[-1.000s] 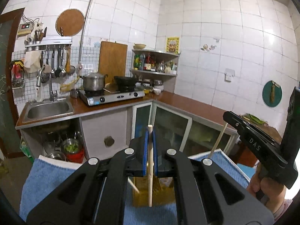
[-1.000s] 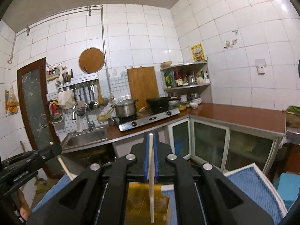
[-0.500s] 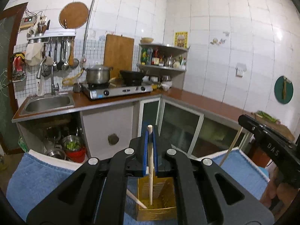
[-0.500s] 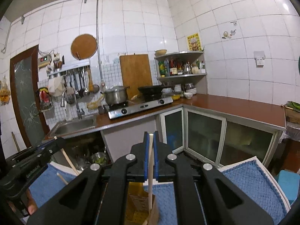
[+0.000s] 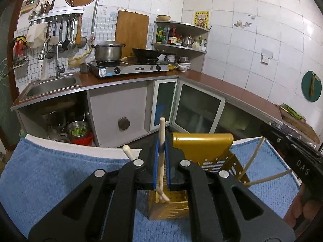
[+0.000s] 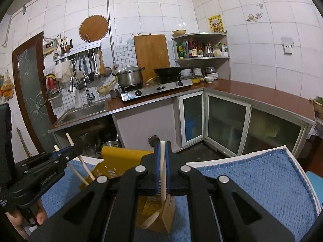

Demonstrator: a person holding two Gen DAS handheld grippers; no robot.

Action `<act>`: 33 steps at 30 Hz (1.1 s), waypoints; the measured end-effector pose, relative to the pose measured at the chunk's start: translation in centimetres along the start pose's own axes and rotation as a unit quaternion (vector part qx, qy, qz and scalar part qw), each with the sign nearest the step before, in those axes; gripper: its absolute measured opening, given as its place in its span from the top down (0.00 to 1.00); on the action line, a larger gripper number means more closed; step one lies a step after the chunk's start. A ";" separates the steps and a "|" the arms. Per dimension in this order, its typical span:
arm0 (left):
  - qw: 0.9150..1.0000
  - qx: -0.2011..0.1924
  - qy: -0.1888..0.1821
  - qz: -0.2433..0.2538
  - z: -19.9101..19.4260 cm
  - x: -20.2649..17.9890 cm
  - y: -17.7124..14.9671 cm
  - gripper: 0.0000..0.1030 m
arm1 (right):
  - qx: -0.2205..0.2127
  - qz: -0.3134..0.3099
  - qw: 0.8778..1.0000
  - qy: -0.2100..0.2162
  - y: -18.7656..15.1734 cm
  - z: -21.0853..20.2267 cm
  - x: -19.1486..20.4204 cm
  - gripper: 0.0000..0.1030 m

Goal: Organize utensils
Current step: 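Carry the held chopsticks with both tools and lower them into the caddy, then open both tools to release the chopsticks into the caddy, then grasp a white spoon handle with the left tool while the right tool grasps a chopstick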

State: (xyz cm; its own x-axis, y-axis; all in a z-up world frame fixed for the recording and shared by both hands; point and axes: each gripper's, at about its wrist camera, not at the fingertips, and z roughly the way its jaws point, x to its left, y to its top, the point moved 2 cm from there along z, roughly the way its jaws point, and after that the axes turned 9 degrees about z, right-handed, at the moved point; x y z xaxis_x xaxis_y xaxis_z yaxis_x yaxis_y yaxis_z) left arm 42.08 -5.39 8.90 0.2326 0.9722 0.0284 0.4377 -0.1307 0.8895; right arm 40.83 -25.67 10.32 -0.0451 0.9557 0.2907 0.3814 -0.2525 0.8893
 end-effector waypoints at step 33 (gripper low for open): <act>0.997 0.081 -0.005 -0.016 -11.4 1.2 -9.5 0.08 | 0.080 0.012 0.995 -0.060 -9.6 -8.8 -3.2 0.26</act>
State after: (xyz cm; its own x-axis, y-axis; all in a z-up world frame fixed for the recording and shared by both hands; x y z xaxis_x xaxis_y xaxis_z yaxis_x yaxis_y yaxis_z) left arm 28.29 -0.71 5.67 0.2259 0.9741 -0.0037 0.5794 -0.1313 0.8044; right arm 29.16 -27.68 3.94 0.0727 0.9635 0.2576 0.5237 -0.2567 0.8123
